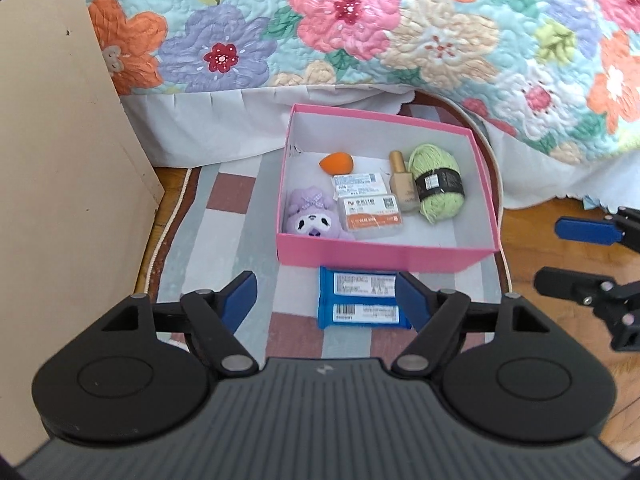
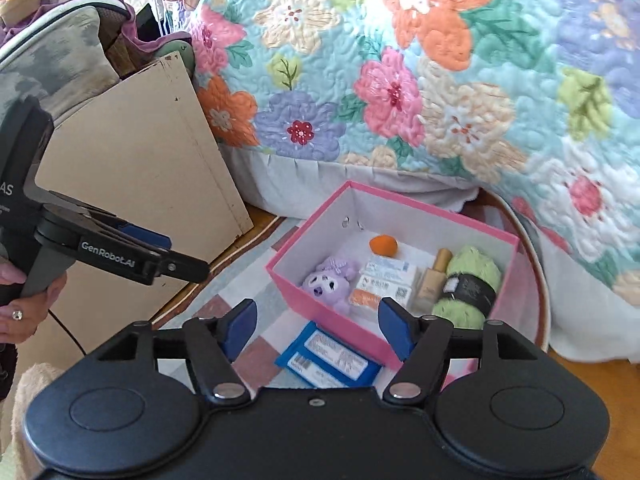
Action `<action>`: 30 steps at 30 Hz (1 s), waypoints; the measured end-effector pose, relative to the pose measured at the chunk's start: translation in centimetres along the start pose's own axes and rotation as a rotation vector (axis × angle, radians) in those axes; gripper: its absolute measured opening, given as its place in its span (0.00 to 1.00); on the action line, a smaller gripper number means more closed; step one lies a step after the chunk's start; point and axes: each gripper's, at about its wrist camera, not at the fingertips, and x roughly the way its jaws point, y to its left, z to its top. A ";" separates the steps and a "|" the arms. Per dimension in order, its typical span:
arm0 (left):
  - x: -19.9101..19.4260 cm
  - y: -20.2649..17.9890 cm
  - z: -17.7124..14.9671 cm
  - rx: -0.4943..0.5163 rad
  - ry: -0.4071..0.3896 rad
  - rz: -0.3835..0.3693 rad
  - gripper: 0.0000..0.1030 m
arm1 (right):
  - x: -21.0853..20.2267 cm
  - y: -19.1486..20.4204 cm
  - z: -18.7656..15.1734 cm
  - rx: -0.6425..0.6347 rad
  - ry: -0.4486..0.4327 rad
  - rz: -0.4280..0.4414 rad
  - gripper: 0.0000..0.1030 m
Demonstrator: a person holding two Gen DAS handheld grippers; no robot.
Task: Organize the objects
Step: 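Move the left gripper back to the blue wet-wipe pack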
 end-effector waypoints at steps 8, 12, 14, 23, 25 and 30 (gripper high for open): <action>-1.8 -0.9 -2.5 0.046 0.004 -0.019 0.75 | -2.6 1.2 -2.4 0.005 0.036 0.009 0.80; -2.1 -0.9 -3.9 0.044 0.018 -0.045 0.75 | -3.2 1.8 -3.5 -0.004 0.061 0.001 0.87; -2.0 -0.7 -4.6 0.031 0.030 -0.057 0.75 | -3.2 1.9 -4.2 0.004 0.077 0.006 0.88; -1.1 -1.4 -7.7 0.065 0.047 -0.083 0.75 | 0.0 1.5 -6.6 0.029 0.181 0.075 0.90; -1.0 -1.7 -8.0 0.079 0.051 -0.090 0.75 | 0.8 1.1 -6.7 0.040 0.194 0.097 0.90; 0.4 -1.6 -8.4 0.066 0.074 -0.109 0.75 | 3.2 0.2 -7.0 0.075 0.214 0.124 0.90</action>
